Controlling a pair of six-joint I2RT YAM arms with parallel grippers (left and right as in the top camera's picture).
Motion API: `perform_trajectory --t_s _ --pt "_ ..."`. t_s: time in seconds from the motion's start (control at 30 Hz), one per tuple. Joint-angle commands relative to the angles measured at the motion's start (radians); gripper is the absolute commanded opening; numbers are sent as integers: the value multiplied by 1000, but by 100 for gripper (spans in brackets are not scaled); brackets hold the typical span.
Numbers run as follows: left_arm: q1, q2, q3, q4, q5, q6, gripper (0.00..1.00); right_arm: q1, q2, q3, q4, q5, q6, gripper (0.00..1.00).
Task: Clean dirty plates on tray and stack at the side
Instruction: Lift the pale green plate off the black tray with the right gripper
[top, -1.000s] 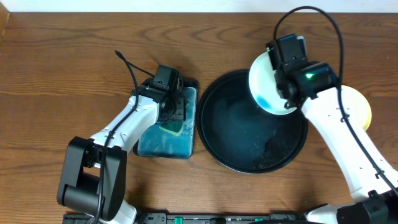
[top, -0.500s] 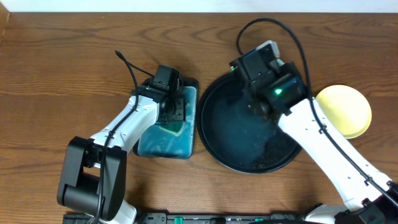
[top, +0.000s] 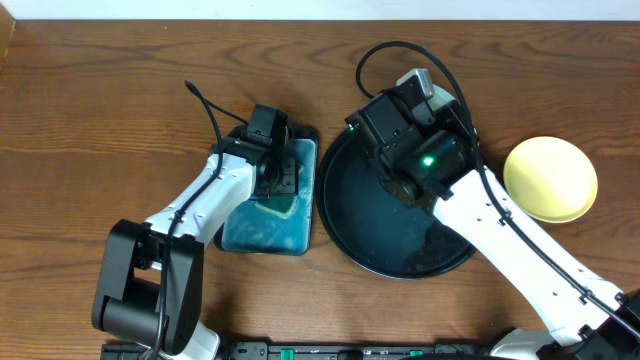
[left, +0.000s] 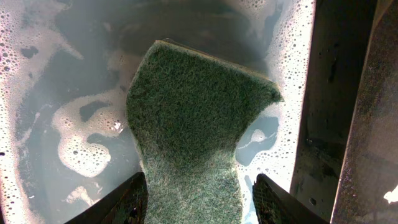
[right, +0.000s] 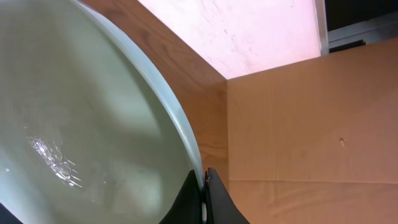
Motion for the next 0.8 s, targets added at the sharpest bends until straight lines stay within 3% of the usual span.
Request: perform_trajectory --t_s 0.0,0.57,0.77 --pt "5 -5 -16 -3 -8 2 56 13 -22 3 10 63 -4 1" --pt "5 -5 -16 -3 -8 2 56 12 -22 3 42 88 0 1" --pt "5 -5 -16 -3 -8 2 56 -47 -22 3 63 -35 135 1"
